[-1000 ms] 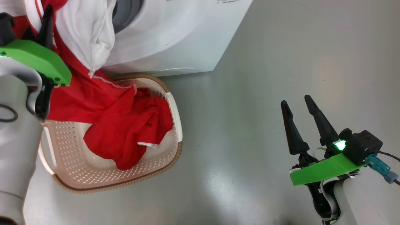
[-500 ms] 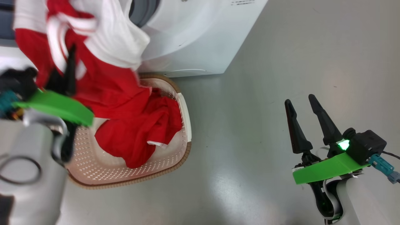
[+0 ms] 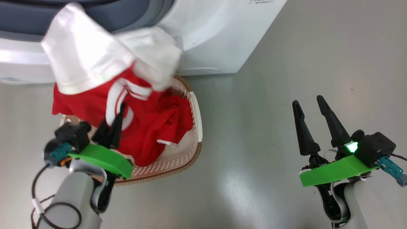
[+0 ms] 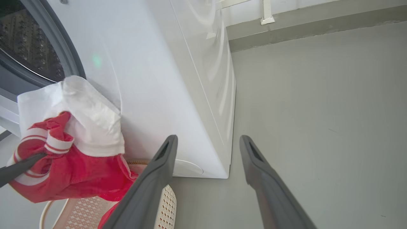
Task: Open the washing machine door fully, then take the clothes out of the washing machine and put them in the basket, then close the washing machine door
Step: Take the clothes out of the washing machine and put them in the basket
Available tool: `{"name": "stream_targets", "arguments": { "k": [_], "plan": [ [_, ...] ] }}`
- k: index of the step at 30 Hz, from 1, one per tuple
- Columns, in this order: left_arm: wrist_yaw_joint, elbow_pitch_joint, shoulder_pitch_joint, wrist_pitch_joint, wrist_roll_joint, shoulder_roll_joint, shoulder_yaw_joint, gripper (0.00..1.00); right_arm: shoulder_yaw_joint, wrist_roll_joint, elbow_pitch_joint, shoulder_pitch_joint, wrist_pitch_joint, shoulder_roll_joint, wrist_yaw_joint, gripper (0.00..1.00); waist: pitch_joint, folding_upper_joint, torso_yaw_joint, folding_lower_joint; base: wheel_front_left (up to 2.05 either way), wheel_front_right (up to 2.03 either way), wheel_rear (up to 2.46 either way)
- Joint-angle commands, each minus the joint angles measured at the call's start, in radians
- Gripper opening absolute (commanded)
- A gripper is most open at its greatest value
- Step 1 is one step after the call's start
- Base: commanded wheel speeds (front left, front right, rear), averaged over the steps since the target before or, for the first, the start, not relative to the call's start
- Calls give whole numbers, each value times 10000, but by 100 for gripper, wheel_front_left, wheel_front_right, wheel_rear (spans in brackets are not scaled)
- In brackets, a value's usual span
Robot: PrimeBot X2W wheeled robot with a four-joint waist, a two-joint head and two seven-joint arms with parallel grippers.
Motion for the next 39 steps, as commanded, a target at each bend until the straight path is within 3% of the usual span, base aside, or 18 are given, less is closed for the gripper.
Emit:
{"name": "stream_targets", "arguments": {
  "k": [1, 20, 23, 26, 29, 30, 31, 33, 39],
  "plan": [
    [-54, -5, 259, -48, 64, 231, 232, 0, 193, -93, -228, 74, -63, 15, 73, 100, 123, 0, 45, 0, 0, 0, 0],
    [-54, 2421, -514, -48, -447, 153, -741, 0, 258, -30, -329, -271, -63, 15, 73, 100, 964, 0, -171, 0, 0, 0, 0],
    [-54, 2633, -721, -48, -531, 161, -860, 4, 245, -44, -349, -313, -63, 15, 73, 100, 1084, 0, -169, 0, 0, 0, 0],
    [-54, 2770, -891, -48, -627, 177, -863, 16, 238, -60, -349, -352, -63, 15, 73, 100, 1159, 0, -165, 0, 0, 0, 0],
    [-54, 2822, -971, -48, -670, 181, -842, 37, 222, -63, -346, -357, -63, 15, 73, 100, 1167, 0, -161, 0, 0, 0, 0],
    [-54, 2825, -984, -48, -673, 183, -833, 48, 217, -65, -342, -355, -63, 15, 73, 100, 1157, 0, -155, 0, 0, 0, 0],
    [-54, 2824, -983, -48, -672, 182, -817, 70, 216, -65, -330, -352, -63, 15, 73, 100, 1129, 0, -151, 0, 0, 0, 0],
    [-54, 2817, -957, -48, -668, 176, -783, 100, 214, -63, -302, -345, -63, 15, 73, 100, 1073, 0, -138, 0, 0, 0, 0],
    [-54, 2721, -733, -48, -638, 158, -651, 100, 263, -44, -182, -314, -63, 15, 73, 100, 664, 0, -105, 0, 0, 0, 0]
  ]
}}
